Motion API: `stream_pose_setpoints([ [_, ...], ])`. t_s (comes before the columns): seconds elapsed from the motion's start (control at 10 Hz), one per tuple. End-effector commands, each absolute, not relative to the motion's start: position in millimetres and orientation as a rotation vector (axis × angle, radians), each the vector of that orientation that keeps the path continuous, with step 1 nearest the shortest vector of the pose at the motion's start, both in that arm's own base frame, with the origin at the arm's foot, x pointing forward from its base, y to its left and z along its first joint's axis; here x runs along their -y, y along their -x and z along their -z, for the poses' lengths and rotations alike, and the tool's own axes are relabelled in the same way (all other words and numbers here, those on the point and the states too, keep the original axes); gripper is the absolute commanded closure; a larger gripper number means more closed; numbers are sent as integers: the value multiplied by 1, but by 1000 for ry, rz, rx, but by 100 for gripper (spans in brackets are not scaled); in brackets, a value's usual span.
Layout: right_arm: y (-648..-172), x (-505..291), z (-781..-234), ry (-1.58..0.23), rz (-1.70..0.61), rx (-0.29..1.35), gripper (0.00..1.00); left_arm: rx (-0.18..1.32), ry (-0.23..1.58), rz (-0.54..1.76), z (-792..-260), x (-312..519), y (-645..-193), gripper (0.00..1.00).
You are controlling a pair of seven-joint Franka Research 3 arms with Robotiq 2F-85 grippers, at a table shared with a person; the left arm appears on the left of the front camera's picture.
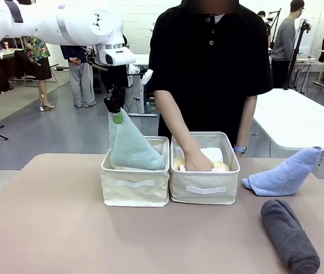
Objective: Sort the towels based on their folding style.
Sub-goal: Pick up one triangle-folded towel and place it in the left Fabric basket.
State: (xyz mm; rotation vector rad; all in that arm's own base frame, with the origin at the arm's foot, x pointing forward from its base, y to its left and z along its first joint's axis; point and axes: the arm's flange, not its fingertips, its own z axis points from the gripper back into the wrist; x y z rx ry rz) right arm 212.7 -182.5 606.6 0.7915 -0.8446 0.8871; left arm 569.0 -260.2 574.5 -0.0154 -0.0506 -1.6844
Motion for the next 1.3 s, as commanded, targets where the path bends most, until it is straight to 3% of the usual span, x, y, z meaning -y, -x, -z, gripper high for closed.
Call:
stream_pose_setpoints([
  [0.0,-214,183,-608,-801,-899,870,0,24,3,1671,-567,262,-576,84],
  [1.1,-214,183,-608,-801,-899,870,0,-109,-23,1641,-444,271,-550,82],
  [1.2,-214,183,-608,-801,-899,870,0,-96,-20,1651,-445,271,-551,25],
])
